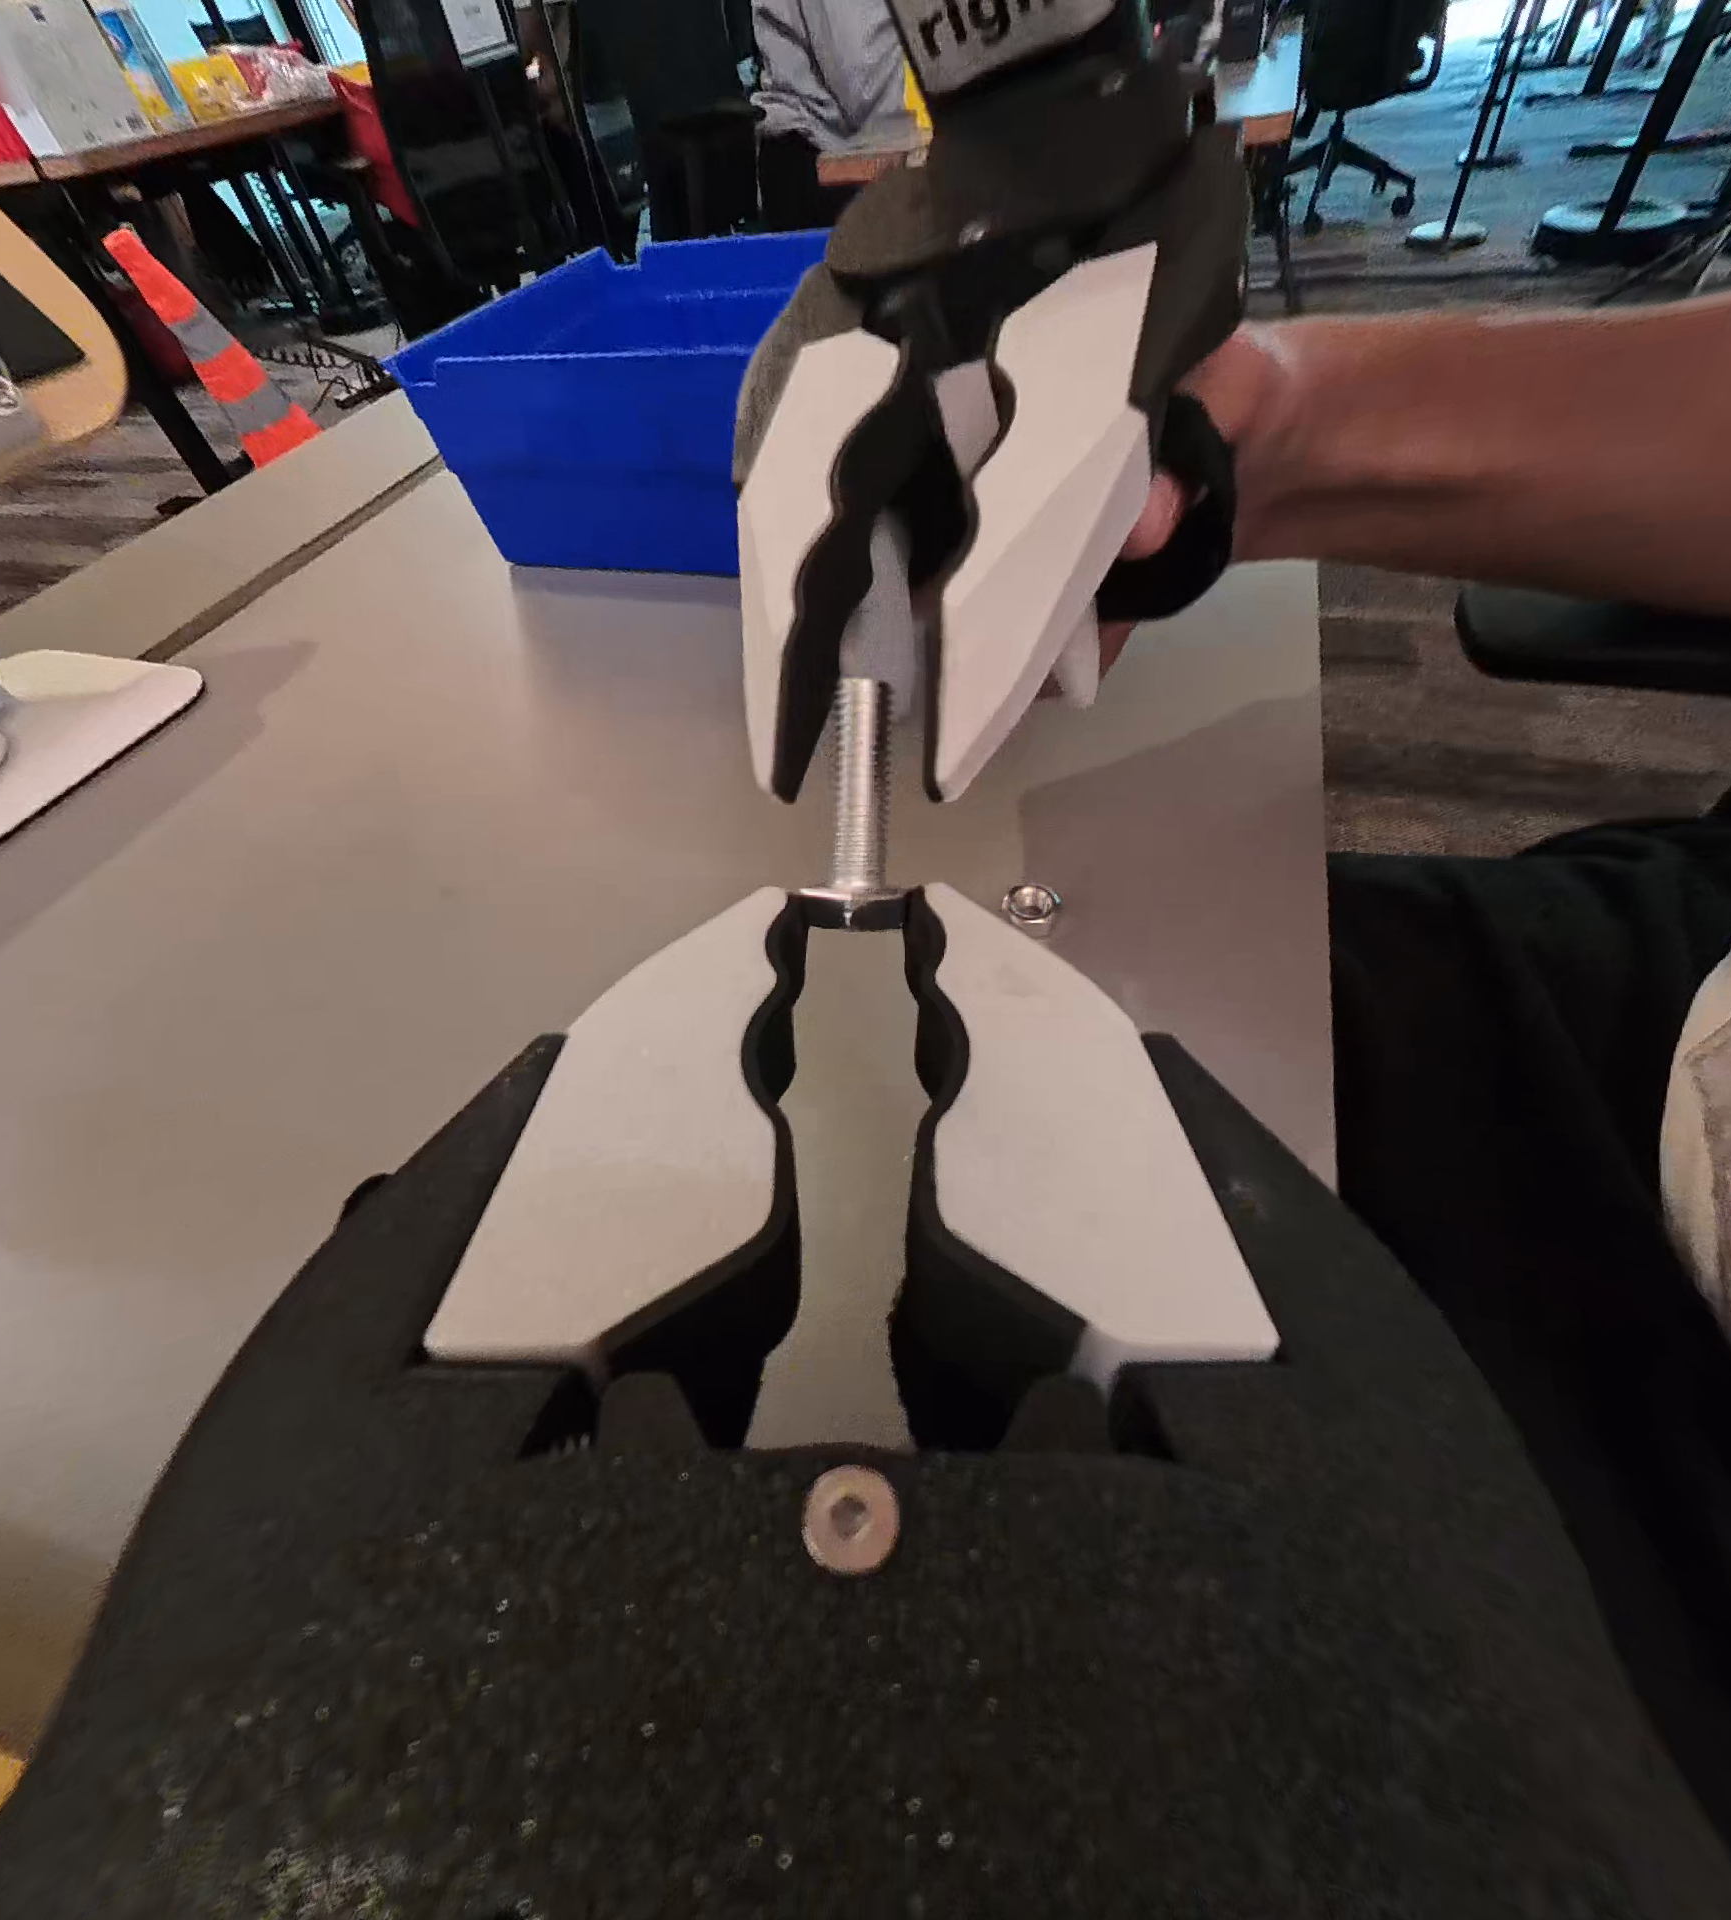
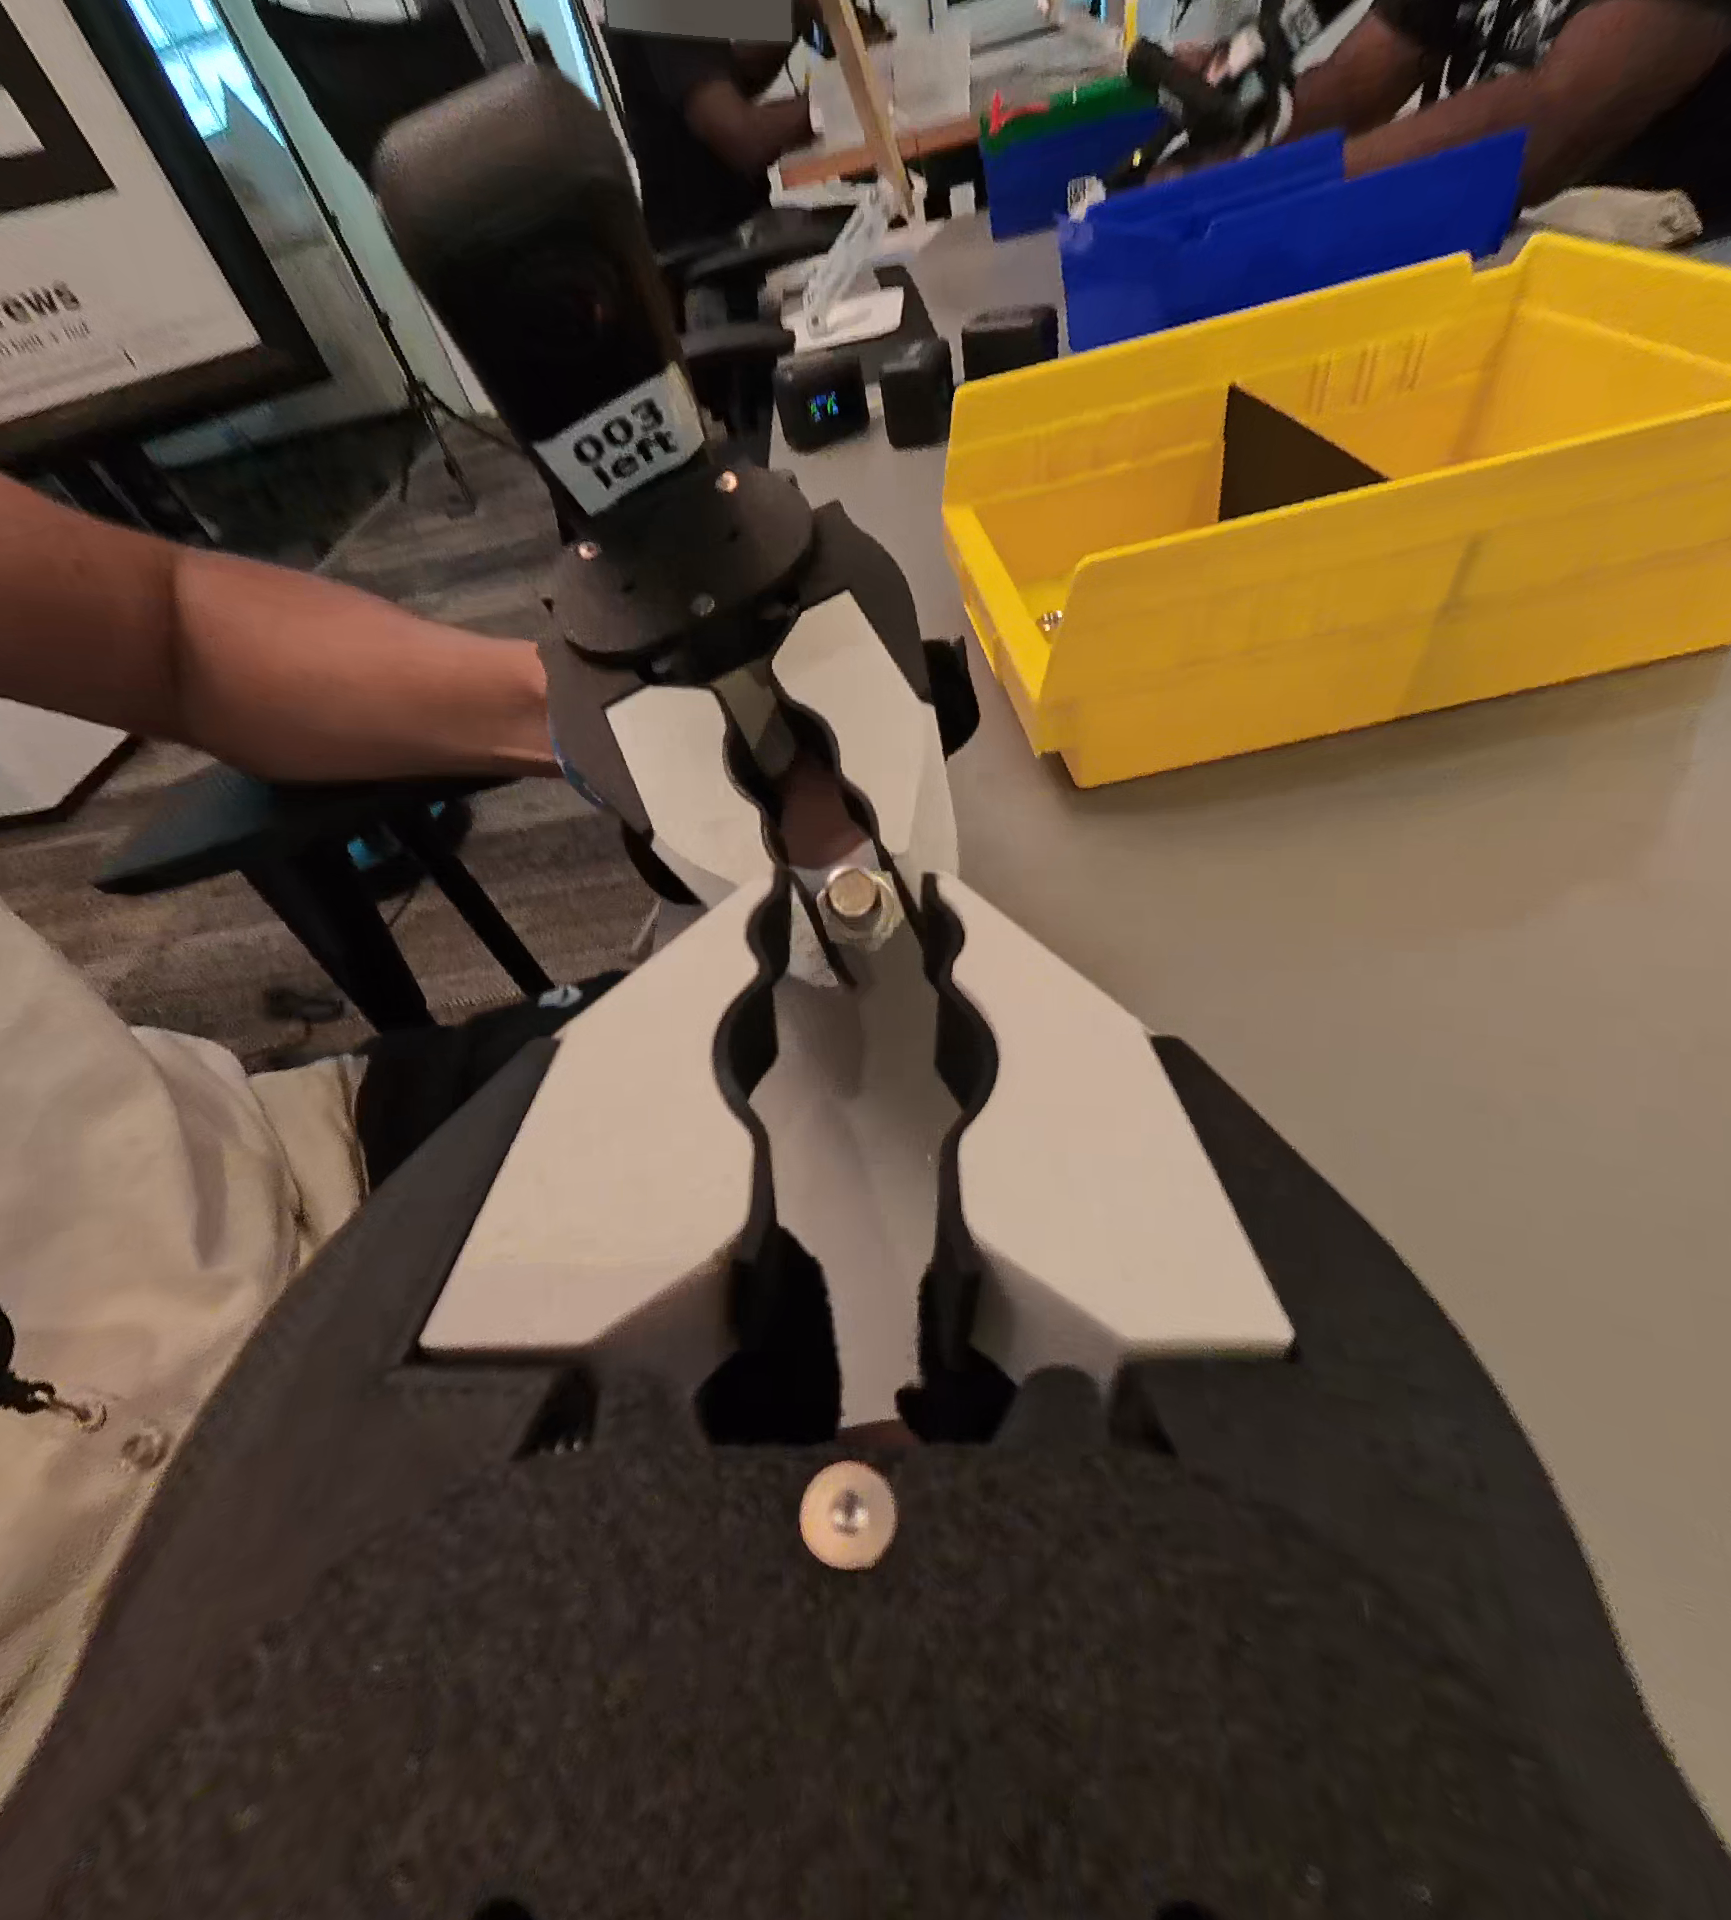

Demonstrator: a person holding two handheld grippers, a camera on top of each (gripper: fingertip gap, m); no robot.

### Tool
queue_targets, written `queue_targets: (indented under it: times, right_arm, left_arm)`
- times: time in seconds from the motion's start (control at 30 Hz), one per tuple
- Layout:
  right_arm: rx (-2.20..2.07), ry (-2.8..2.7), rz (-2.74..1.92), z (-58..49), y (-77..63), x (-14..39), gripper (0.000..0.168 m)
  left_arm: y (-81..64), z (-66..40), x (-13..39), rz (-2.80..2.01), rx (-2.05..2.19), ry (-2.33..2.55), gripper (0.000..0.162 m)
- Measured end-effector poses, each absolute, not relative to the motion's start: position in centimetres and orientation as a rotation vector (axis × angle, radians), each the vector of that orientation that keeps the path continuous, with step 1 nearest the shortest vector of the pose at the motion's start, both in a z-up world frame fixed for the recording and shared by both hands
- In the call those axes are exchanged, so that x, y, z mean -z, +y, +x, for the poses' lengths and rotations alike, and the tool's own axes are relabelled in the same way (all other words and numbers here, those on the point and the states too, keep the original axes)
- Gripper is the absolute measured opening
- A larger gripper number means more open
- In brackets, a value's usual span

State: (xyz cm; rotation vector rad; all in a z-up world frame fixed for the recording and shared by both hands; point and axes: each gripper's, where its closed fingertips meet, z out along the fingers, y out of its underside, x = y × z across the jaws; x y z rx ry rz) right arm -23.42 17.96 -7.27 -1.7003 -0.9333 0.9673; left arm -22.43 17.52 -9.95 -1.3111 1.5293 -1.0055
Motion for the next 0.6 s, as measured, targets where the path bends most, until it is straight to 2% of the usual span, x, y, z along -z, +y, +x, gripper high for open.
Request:
queue_targets:
  times: [0.07,0.23,0.37,0.6]
  right_arm:
    - [-0.946,-0.938,-1.679,-23.8,18.0,7.3,0.009]
    - [-0.973,-0.991,-1.665,-23.7,17.4,7.2,0.009]
    - [-1.002,-1.048,-1.681,-23.6,16.6,7.5,0.009]
    - [-1.049,-1.047,-1.666,-23.9,16.2,6.9,0.009]
  left_arm:
    - [17.4,-22.4,9.9,-1.315,1.028,1.515,0.018]
    - [16.6,-22.4,9.4,-1.309,1.155,1.485,0.018]
    - [15.6,-22.6,8.8,-1.291,1.249,1.498,0.024]
    - [15.5,-22.7,8.7,-1.305,1.226,1.502,0.024]
